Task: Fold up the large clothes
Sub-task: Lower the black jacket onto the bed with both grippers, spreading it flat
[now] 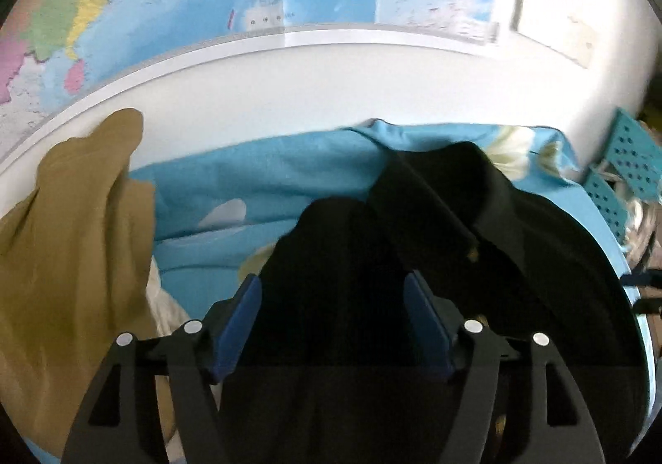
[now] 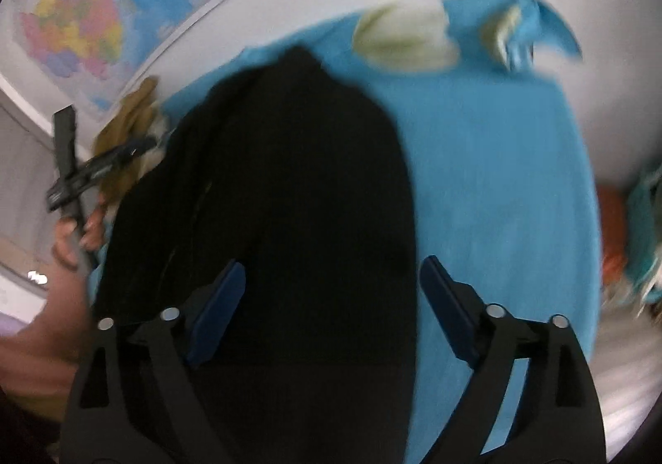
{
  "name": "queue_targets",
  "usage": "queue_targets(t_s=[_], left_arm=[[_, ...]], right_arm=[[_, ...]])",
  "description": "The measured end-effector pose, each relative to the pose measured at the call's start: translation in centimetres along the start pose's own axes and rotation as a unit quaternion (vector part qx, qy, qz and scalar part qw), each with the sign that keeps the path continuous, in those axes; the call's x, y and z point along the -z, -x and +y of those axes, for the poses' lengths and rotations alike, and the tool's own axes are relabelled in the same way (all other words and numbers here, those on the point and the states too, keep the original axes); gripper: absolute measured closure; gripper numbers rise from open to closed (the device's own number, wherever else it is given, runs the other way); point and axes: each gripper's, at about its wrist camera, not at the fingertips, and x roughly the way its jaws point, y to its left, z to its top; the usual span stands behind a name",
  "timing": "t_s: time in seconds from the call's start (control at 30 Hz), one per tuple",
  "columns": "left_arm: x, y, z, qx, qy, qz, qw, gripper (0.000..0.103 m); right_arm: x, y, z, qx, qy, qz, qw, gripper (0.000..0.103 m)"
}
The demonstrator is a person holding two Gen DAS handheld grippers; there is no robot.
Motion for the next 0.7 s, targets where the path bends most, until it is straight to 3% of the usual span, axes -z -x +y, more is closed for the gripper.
queue_targets(t_s=[0.03,0.07,0.1,0.17,0.33,0.43,0.5,0.57,0.63,0.7], left_arm=[[0.5,0.4,-0.1,0.004,-0.002,-0.001,1.0000,0.030],[1.2,0.8,0.0,0.007,-0.005,-0.003,1.0000,0.030],[1.7,1.1,0.1,0.007,-0.008,-0.003,0.9999,0.030],[2.3,1.3,0.0,0.002,-0.011,-0.004,0.9999,0.030],[3.2,2.8,0.9,0.002,-0.004,-0.012,0.9999,0.030],[3.5,4.6,1.2,-0.006,-0.014,-0.034,0.9993,0.030],[4.1,5.9,1.5,-0.010,-0.022,-0.045,0.9987,0.027],[5.2,6.7,1.9,-0.011,-0.029,-0.049,0.9983,0.025],[6.5,7.1,2.3,-0.014,-0.038,-0.045,0.9982,0.024],[8.1,7.2,3.0,-0.010,-0.045,-0.035,0.9983,0.023]], right_arm=[[0.9,0.2,0.2,-0.010,-0.002,0.005,1.000,0.012],[2.1,0.3,0.2,-0.016,-0.004,0.012,1.000,0.020],[2.8,0.4,0.2,-0.008,-0.004,0.010,1.000,0.056],[2.7,0.5,0.3,-0.003,-0.012,0.008,1.000,0.096],[-0.7,7.0,2.8,0.058,0.021,-0.083,0.995,0.097],[-3.9,10.0,3.9,0.133,0.066,-0.123,0.981,0.097],[-5.2,10.1,2.9,0.177,0.057,-0.138,0.973,0.097],[-6.0,9.0,0.4,0.206,0.031,-0.135,0.969,0.097],[-5.5,6.4,-2.2,0.208,0.004,-0.112,0.972,0.096],[-4.9,3.8,-4.1,0.214,-0.023,-0.076,0.974,0.085]])
